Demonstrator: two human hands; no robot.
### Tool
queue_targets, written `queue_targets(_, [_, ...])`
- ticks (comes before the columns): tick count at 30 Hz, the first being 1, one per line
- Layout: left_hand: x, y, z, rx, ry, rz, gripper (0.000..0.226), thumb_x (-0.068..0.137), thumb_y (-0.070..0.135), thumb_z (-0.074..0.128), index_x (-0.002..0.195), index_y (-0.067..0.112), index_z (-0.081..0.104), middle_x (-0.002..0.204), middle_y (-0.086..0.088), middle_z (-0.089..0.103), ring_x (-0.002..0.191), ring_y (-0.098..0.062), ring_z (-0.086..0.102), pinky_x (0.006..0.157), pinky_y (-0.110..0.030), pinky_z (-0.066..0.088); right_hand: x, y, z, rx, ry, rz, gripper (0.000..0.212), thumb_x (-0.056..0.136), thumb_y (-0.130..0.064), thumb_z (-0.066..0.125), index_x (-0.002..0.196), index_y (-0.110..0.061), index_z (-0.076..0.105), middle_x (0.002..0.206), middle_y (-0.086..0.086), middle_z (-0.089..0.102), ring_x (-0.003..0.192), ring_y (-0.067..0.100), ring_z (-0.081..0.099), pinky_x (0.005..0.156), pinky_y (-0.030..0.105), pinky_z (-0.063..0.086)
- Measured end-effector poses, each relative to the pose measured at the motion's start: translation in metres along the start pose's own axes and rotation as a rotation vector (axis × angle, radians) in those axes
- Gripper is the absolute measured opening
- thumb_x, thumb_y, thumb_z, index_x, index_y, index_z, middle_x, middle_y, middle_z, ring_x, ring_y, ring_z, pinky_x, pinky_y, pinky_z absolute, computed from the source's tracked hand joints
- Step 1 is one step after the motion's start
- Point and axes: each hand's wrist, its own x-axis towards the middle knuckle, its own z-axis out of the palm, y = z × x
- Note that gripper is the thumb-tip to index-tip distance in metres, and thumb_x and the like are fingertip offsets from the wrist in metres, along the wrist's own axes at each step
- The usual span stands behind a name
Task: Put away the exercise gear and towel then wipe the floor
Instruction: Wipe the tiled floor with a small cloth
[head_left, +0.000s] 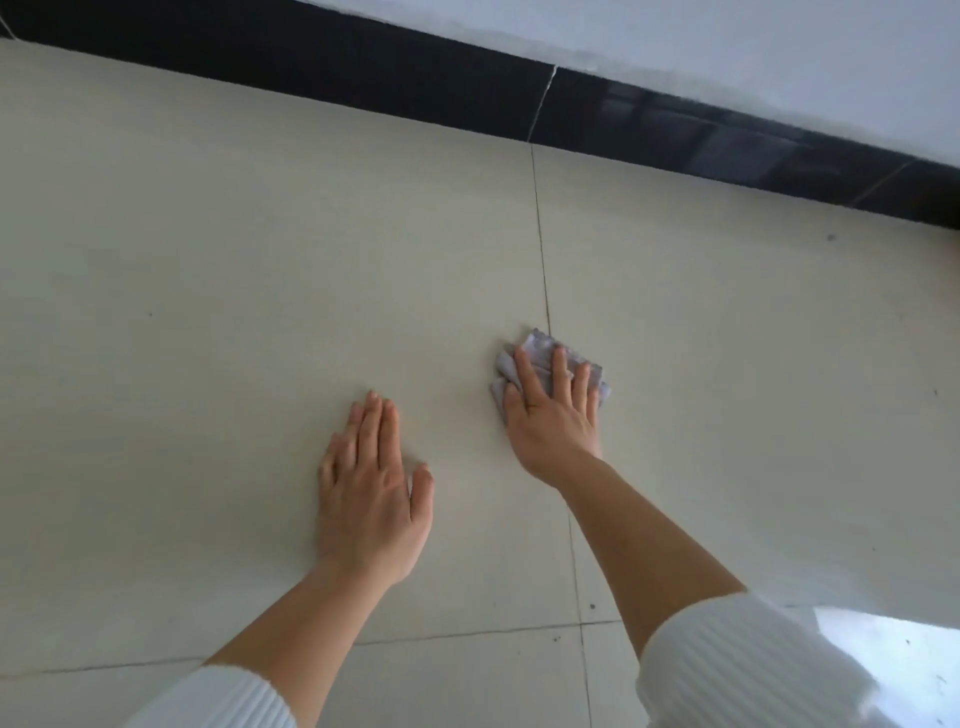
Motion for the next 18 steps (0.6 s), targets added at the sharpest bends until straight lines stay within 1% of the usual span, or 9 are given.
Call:
queue_targets(2, [0.007, -0.014, -0.013, -0.095, -0.047, 0.1, 0.081, 0.081, 0.05, 0.008, 0.148, 0.008, 0.022, 0.158, -0.006, 0.017, 0.145, -0.019, 0.014, 0.115, -0.034, 0.013, -0.024, -0.033, 0.017, -0.006, -0.01, -0.095, 0.051, 0.101, -0.052, 0.013, 0.149, -0.049, -0.004, 0.16, -0.003, -0.021, 0.144, 0.027, -0.026, 0.114, 0.039, -0.019])
queue_targets(3, [0.01, -0.026, -0.021, -0.121, -0.071, 0.142, 0.082, 0.082, 0.051, 0.006, 0.148, 0.006, 0.022, 0.157, -0.008, 0.019, 0.144, -0.022, 0.015, 0.115, -0.033, 0.012, -0.038, -0.046, 0.025, -0.024, -0.026, -0.14, 0.05, 0.101, -0.052, 0.012, 0.148, -0.05, -0.005, 0.159, -0.004, -0.022, 0.144, 0.027, -0.028, 0.114, 0.039, -0.02])
queue_targets(5, [0.012, -0.062, -0.034, -0.062, 0.001, 0.187, 0.079, 0.086, 0.048, 0.01, 0.145, -0.002, 0.025, 0.152, -0.019, 0.027, 0.141, -0.031, 0.022, 0.115, -0.036, 0.014, -0.065, -0.065, 0.04, -0.085, -0.072, -0.23, 0.049, 0.101, -0.053, 0.01, 0.147, -0.051, -0.008, 0.158, -0.004, -0.025, 0.142, 0.026, -0.03, 0.114, 0.038, -0.021])
queue_targets(7, [0.008, -0.105, -0.041, 0.021, 0.05, 0.142, 0.077, 0.088, 0.045, 0.014, 0.143, -0.008, 0.025, 0.151, -0.024, 0.025, 0.141, -0.036, 0.021, 0.115, -0.041, 0.015, -0.096, -0.075, 0.052, -0.15, -0.11, -0.323, 0.048, 0.101, -0.053, 0.008, 0.145, -0.053, -0.012, 0.156, -0.006, -0.029, 0.142, 0.025, -0.031, 0.117, 0.039, -0.018])
queue_targets(10, [0.0, -0.144, -0.043, 0.061, -0.029, 0.128, 0.077, 0.089, 0.045, 0.014, 0.146, -0.007, 0.017, 0.155, -0.021, 0.013, 0.145, -0.031, 0.01, 0.116, -0.043, 0.011, -0.148, -0.087, 0.069, -0.206, -0.158, -0.418, 0.048, 0.098, -0.054, 0.004, 0.143, -0.054, -0.013, 0.154, -0.006, -0.03, 0.141, 0.025, -0.033, 0.114, 0.037, -0.023])
queue_targets(12, [0.0, -0.15, -0.043, 0.057, -0.047, 0.149, 0.07, 0.094, 0.039, 0.025, 0.146, -0.006, 0.014, 0.156, -0.02, 0.009, 0.146, -0.03, 0.006, 0.117, -0.043, 0.008, -0.182, -0.097, 0.084, -0.211, -0.203, -0.45, 0.048, 0.102, -0.049, 0.009, 0.146, -0.053, -0.008, 0.155, -0.005, -0.03, 0.14, 0.025, -0.033, 0.111, 0.035, -0.025])
queue_targets(13, [0.0, -0.15, -0.043, 0.054, -0.048, 0.159, 0.067, 0.096, 0.035, 0.03, 0.146, -0.006, 0.013, 0.156, -0.02, 0.008, 0.146, -0.03, 0.005, 0.117, -0.042, 0.007, -0.198, -0.102, 0.092, -0.209, -0.227, -0.46, 0.048, 0.103, -0.048, 0.012, 0.146, -0.053, -0.006, 0.154, -0.006, -0.03, 0.14, 0.025, -0.033, 0.112, 0.035, -0.024])
queue_targets(16, [-0.002, -0.151, -0.051, 0.038, -0.074, 0.207, 0.067, 0.096, 0.033, 0.032, 0.147, -0.006, 0.012, 0.157, -0.021, 0.007, 0.146, -0.031, 0.002, 0.117, -0.04, 0.003, -0.236, -0.112, 0.106, -0.241, -0.263, -0.487, 0.048, 0.104, -0.044, 0.018, 0.147, -0.053, 0.0, 0.157, -0.003, -0.026, 0.142, 0.027, -0.03, 0.115, 0.04, -0.021])
queue_targets(18, [-0.001, -0.153, -0.055, 0.022, -0.15, 0.215, 0.069, 0.097, 0.03, 0.038, 0.147, -0.005, 0.008, 0.157, -0.02, 0.001, 0.146, -0.029, -0.004, 0.117, -0.039, -0.001, -0.249, -0.115, 0.105, -0.318, -0.305, -0.517, 0.05, 0.104, -0.04, 0.023, 0.149, -0.05, 0.002, 0.158, -0.001, -0.025, 0.143, 0.027, -0.029, 0.114, 0.039, -0.021])
